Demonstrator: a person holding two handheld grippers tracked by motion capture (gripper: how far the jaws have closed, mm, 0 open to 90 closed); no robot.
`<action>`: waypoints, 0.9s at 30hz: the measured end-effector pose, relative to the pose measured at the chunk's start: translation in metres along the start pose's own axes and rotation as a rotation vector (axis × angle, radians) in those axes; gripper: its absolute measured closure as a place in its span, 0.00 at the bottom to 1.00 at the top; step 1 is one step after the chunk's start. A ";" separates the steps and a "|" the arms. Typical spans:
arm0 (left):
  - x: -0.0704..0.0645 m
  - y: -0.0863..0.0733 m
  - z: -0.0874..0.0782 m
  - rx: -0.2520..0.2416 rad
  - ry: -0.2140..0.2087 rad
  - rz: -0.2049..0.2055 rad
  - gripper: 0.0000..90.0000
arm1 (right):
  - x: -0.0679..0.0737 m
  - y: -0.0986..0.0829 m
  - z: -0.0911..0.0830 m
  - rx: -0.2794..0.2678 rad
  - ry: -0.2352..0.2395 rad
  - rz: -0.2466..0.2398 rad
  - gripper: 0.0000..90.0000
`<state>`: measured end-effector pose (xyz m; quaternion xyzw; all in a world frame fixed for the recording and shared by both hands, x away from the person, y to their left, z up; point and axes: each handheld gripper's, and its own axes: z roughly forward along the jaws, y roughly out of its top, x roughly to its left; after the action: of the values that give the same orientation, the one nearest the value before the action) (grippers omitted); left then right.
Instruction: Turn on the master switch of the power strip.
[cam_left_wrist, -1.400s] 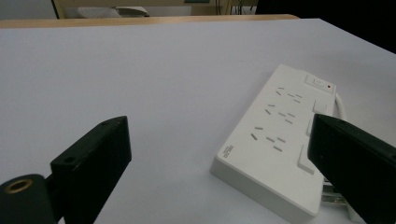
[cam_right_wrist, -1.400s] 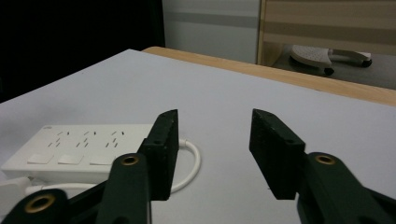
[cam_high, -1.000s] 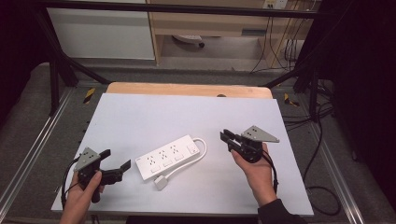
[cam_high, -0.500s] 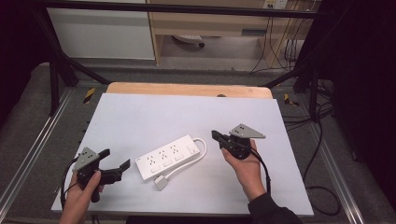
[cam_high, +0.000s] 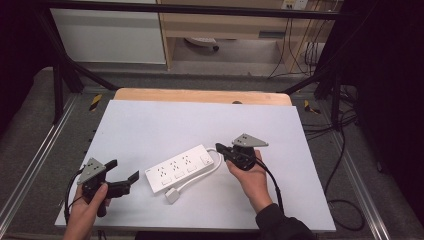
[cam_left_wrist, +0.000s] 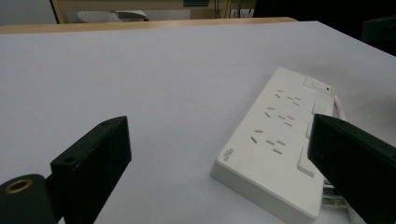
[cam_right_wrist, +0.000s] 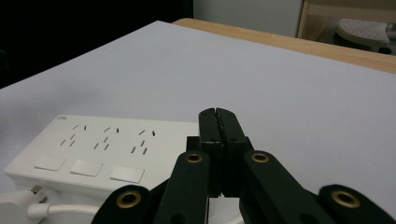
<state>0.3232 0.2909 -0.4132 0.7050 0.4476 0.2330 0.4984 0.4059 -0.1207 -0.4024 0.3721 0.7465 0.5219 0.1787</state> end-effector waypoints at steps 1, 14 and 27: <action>0.000 0.000 0.000 0.000 -0.001 0.001 0.07 | 0.001 -0.001 0.002 0.007 0.002 -0.005 1.00; 0.000 0.000 0.000 0.001 0.002 0.002 0.07 | 0.011 -0.007 0.021 0.067 0.034 -0.013 1.00; 0.000 0.000 0.000 0.005 0.004 0.009 0.07 | 0.019 -0.014 0.032 0.114 0.049 -0.019 1.00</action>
<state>0.3233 0.2909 -0.4134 0.7079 0.4459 0.2354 0.4947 0.4089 -0.0888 -0.4255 0.3617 0.7826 0.4858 0.1440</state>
